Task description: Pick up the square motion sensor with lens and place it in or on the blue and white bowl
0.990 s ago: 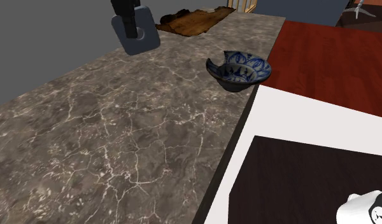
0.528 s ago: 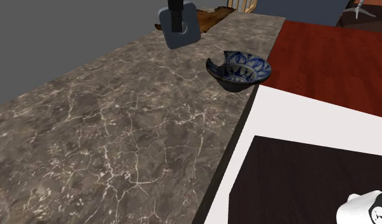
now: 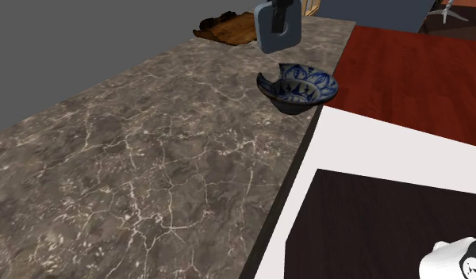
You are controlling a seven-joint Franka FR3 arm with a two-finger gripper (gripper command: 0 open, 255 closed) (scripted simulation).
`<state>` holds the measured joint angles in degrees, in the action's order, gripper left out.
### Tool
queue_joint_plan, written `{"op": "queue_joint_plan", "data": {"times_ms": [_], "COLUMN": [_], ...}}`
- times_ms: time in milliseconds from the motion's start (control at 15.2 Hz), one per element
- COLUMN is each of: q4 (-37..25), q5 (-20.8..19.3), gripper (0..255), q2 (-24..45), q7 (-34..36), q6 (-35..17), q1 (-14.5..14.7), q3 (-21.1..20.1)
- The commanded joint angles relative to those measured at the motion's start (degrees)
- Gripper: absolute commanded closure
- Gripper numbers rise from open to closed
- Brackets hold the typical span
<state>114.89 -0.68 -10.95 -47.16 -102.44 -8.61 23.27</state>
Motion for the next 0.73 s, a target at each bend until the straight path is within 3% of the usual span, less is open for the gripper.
{"op": "queue_joint_plan", "data": {"times_ms": [0,132,660], "q4": [2.5,4.8,10.3], "q5": [-1.5,-3.2,-3.1], "gripper": [255,255,255], "q2": [-2.9,-5.9,-5.1], "q7": [-1.6,-3.8,-4.2], "q6": [0.2,0.7,-5.5], "q1": [-1.2,-2.7,-2.9], "q3": [1.0,2.4,3.0]}}
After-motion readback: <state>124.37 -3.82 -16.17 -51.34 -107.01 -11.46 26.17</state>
